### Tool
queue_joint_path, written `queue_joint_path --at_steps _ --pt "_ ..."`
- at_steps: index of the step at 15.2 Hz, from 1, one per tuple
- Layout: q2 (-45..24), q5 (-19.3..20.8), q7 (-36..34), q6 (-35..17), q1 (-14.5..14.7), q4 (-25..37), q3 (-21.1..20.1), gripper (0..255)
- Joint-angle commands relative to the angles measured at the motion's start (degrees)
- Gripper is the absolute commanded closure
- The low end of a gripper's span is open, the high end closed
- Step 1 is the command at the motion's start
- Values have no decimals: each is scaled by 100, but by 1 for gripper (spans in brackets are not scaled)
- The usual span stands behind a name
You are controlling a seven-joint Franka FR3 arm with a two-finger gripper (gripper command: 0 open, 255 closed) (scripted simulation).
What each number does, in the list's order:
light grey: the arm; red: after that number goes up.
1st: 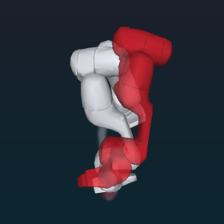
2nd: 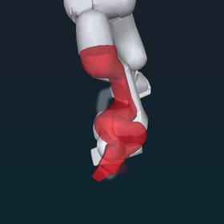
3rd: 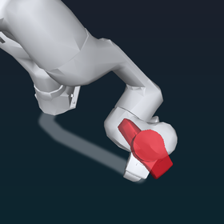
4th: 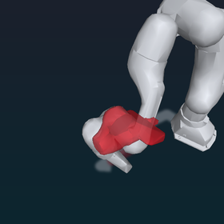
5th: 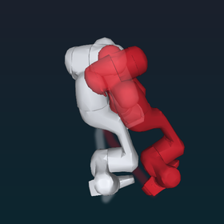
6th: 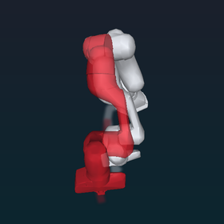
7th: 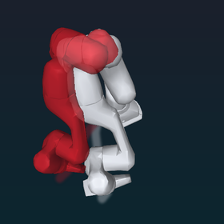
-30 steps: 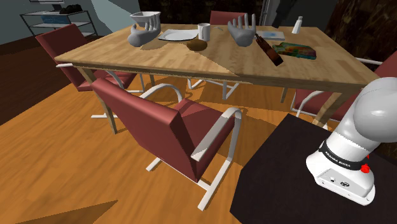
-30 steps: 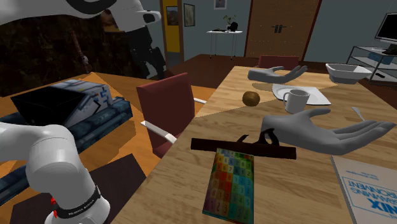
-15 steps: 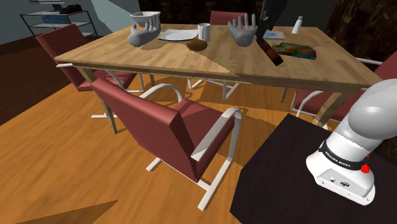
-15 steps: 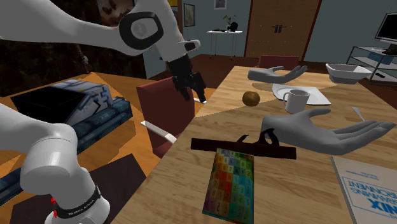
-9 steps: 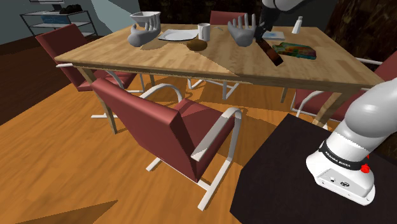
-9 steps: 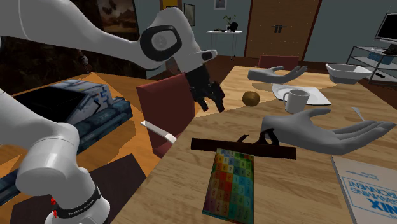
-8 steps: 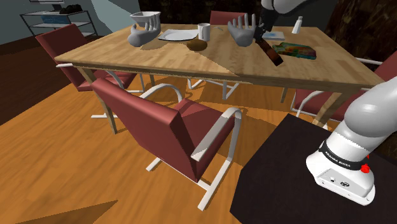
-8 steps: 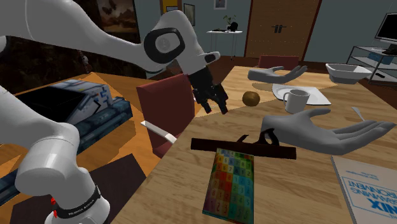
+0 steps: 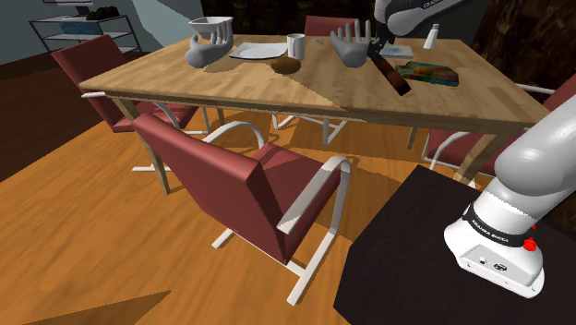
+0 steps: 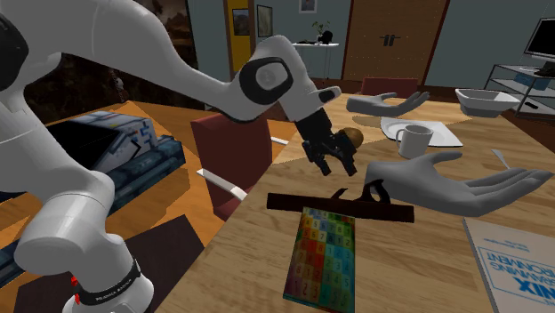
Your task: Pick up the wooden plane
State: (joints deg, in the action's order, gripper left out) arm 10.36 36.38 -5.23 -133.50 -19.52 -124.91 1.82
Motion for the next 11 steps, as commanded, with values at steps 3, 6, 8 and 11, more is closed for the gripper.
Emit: queue_joint_path --at_steps 3,6,8,11 --pt "-215 224 -183 -248 -86 -24 42 0" --pt "-298 355 -347 -428 -112 -151 45 0" --pt "-346 428 -437 -521 -126 -213 46 0" --pt "-352 430 -438 -527 -127 -213 48 255"
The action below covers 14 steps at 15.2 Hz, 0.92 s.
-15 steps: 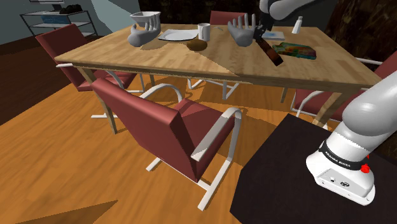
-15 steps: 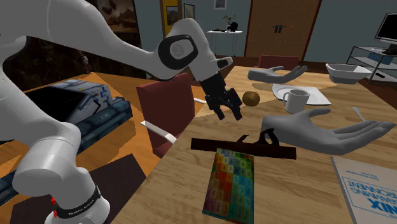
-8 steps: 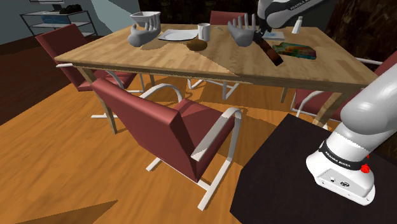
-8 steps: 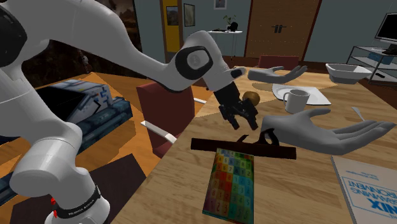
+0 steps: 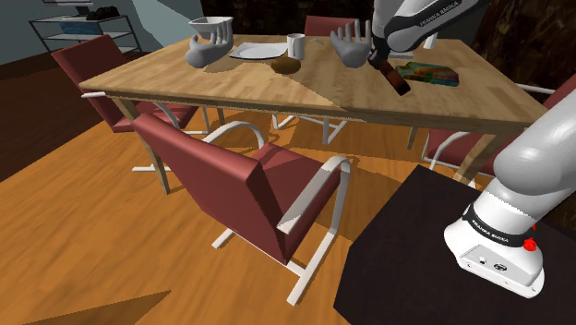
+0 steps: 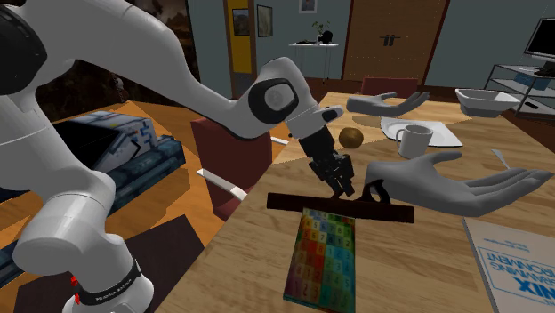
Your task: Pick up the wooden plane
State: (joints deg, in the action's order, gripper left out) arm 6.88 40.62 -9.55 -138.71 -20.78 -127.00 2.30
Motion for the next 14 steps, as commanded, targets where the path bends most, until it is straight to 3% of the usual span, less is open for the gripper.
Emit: queue_joint_path --at_steps 1,8,14 --pt "-4 5 -7 -5 0 -3 -1 255" --pt "2 3 -5 -1 0 -5 -2 255" --pt "169 -260 323 359 51 250 -9 255"
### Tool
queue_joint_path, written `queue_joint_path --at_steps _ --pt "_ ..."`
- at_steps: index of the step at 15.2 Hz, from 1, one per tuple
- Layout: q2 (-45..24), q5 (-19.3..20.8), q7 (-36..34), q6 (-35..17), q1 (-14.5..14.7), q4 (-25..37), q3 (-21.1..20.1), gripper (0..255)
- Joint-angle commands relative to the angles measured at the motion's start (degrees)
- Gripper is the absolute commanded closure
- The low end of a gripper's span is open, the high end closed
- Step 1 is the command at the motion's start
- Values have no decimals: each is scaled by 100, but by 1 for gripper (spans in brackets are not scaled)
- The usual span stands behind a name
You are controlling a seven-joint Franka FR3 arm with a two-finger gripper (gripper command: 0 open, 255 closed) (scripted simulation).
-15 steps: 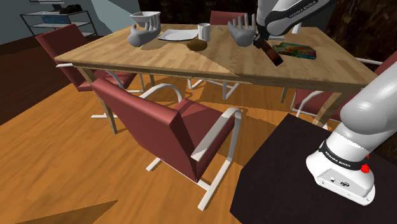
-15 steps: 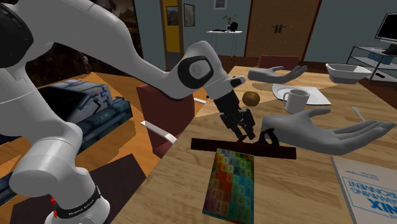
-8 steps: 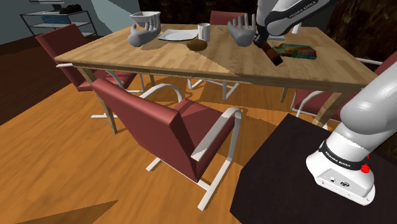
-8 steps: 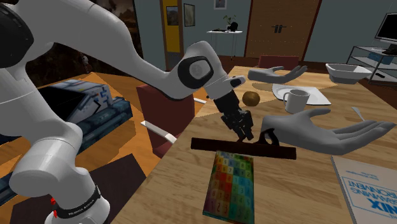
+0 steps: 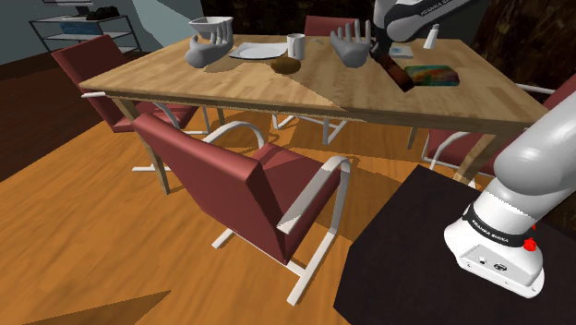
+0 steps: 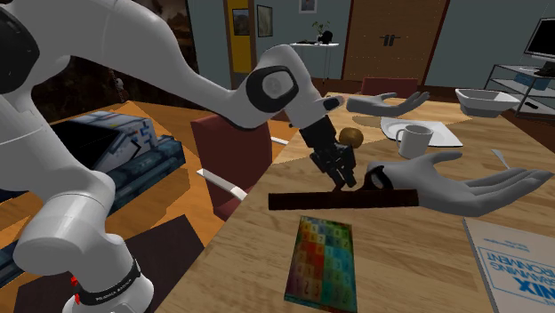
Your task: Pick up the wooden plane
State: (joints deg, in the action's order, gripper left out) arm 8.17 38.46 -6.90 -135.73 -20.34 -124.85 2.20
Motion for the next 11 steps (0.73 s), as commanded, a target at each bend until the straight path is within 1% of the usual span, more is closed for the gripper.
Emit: queue_joint_path --at_steps 1,9,11 --pt "64 -82 109 123 15 82 0 255" --pt "209 -360 489 621 75 505 -10 255" --pt "212 -365 496 630 76 513 -11 255"
